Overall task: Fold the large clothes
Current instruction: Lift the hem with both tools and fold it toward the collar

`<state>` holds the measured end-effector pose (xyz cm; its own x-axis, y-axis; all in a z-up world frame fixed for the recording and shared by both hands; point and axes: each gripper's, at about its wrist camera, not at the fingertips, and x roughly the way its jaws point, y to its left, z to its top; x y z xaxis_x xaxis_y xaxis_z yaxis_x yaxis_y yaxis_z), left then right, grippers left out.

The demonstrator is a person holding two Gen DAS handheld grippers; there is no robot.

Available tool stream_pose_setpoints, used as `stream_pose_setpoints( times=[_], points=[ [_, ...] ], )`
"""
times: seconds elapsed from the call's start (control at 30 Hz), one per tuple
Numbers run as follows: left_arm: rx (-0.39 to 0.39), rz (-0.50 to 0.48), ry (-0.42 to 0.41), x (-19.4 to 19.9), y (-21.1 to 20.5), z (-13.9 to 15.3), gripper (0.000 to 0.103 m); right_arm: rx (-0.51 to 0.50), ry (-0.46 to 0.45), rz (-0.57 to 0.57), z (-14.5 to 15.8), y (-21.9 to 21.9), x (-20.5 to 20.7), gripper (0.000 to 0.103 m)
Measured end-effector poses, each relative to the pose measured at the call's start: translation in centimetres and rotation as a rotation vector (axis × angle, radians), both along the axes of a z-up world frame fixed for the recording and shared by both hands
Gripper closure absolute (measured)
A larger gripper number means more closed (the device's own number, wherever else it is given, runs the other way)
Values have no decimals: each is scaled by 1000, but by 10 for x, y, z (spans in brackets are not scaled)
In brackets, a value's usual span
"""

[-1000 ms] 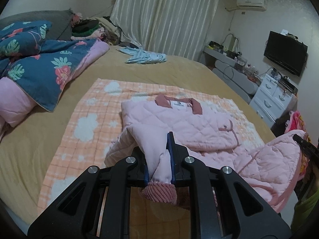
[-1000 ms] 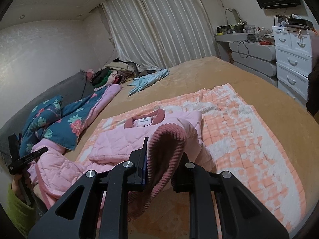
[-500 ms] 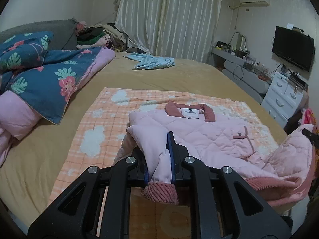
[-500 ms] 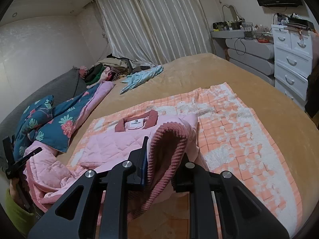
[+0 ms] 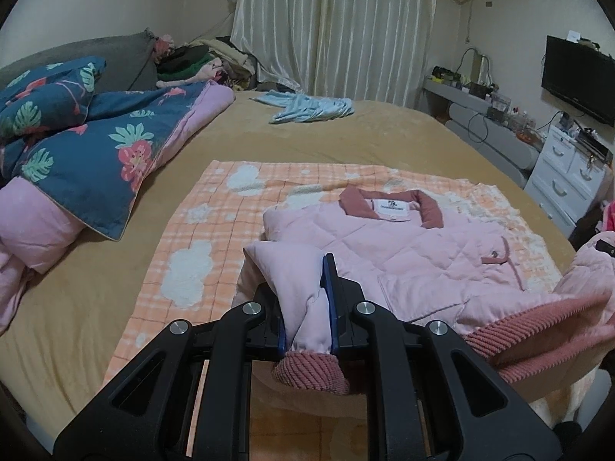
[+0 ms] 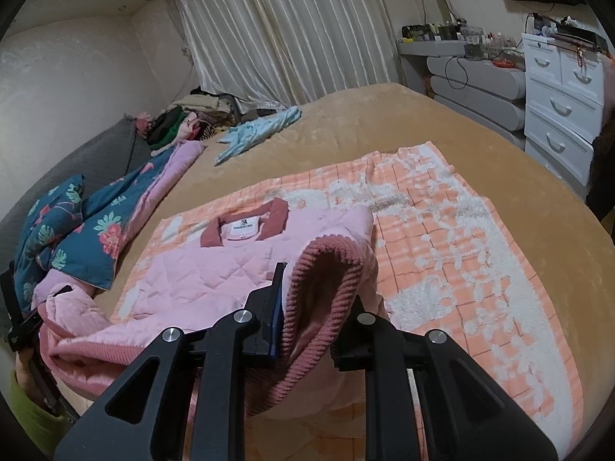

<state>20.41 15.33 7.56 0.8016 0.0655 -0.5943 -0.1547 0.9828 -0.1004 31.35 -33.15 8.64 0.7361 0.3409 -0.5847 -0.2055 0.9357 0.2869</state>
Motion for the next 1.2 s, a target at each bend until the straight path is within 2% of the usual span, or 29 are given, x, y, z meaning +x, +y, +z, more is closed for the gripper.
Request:
stream_pose_setpoints(
  times=[0.37,0.47,0.53,0.57,0.6,0.67,0.87,0.97,1.03,1.2],
  points=[
    [15,14,67,29,5,-34,95,31,114,-20,-40,-8,31,82],
    [16,17,77,35,6,-39,95,76,140,-14,-47,-12,36,78],
    [14,18,83,38,6,-42,95,165,150,10,-49,-18,38,61],
    [11,19,85,39,7,-43,95,226,150,24,-50,-22,38,36],
    [9,19,86,40,7,-44,95,271,144,31,-49,-24,37,19],
    [10,21,91,42,8,-47,94,297,124,40,-43,-25,36,13],
    [-5,27,107,49,12,-56,94,259,-35,82,-17,-25,11,8],
    [-11,28,115,54,14,-60,93,128,-119,52,-14,-28,-6,6],
    [-12,31,120,57,15,-63,93,63,-100,32,-24,-30,-5,5],
    [-27,38,120,61,14,-65,91,-68,45,31,-67,-21,19,5]
  ],
)
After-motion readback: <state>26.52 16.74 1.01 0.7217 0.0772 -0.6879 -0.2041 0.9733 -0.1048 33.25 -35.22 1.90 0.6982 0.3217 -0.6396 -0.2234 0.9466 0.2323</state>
